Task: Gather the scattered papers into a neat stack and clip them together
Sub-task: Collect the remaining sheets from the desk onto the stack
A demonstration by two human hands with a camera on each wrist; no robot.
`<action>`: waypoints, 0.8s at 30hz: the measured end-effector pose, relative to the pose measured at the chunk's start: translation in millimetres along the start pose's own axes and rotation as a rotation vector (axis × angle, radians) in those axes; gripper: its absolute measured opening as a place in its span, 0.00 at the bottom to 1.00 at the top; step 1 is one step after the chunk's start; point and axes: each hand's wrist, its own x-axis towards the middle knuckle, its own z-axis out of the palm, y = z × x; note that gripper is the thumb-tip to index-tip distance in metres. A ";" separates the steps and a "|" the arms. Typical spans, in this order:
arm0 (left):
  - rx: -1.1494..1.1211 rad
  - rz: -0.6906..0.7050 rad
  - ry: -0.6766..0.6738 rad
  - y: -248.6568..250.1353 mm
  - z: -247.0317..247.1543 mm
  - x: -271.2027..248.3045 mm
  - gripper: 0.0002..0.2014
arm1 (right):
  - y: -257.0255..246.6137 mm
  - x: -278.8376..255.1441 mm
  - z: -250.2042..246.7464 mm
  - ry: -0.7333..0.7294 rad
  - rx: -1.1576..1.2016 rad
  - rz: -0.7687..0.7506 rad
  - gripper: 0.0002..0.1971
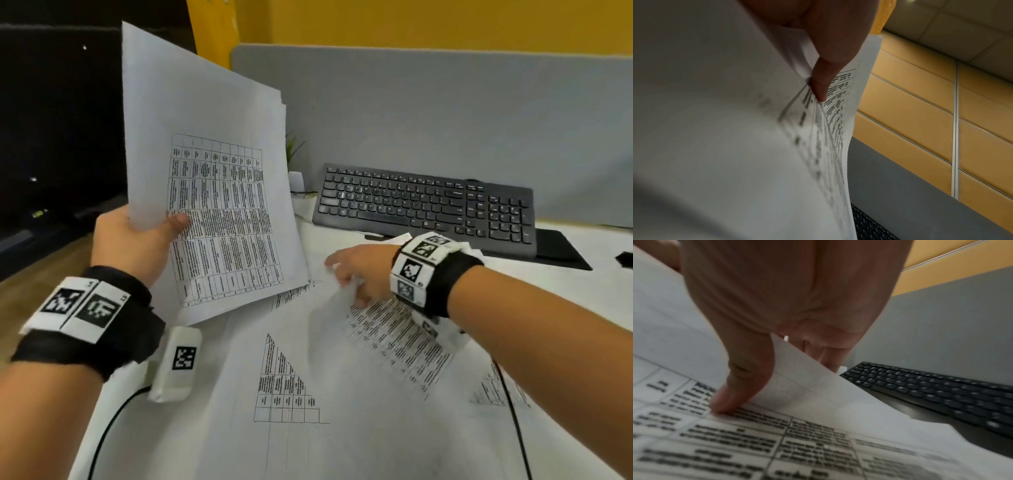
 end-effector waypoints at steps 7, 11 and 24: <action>-0.026 -0.002 -0.013 -5.1 -2.4 0.0 0.17 | -9.6 9.0 -0.8 -0.035 0.082 0.026 0.34; -0.024 -0.009 -0.011 -4.8 -6.2 -2.5 0.17 | -5.6 -1.4 -2.8 0.002 0.013 0.170 0.35; -0.071 0.024 0.005 14.9 -19.6 -11.6 0.19 | 39.1 -119.1 -79.0 0.398 0.316 0.254 0.06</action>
